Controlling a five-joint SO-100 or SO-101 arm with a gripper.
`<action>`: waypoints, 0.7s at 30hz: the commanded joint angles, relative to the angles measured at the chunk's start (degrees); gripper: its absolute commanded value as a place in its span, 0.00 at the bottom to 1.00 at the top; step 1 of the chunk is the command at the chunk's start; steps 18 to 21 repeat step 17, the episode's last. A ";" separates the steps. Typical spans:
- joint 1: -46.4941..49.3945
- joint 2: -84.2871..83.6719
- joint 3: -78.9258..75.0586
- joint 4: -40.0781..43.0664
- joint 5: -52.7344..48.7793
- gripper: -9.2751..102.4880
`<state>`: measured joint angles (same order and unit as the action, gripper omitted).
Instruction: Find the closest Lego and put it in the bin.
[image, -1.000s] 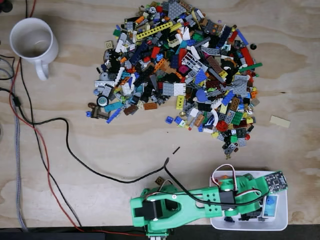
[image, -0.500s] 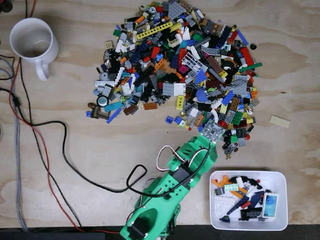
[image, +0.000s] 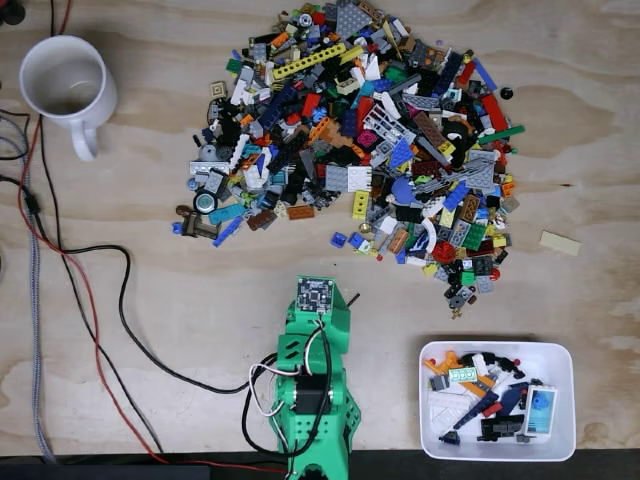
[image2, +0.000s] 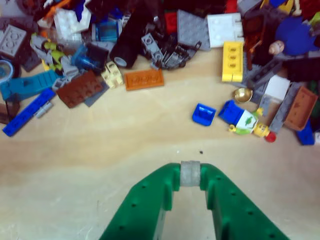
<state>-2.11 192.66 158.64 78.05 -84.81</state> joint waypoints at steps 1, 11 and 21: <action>-4.66 0.70 3.78 -0.18 2.55 0.08; -16.17 0.62 16.17 -5.71 11.87 0.08; -17.84 0.62 17.93 -5.71 13.80 0.08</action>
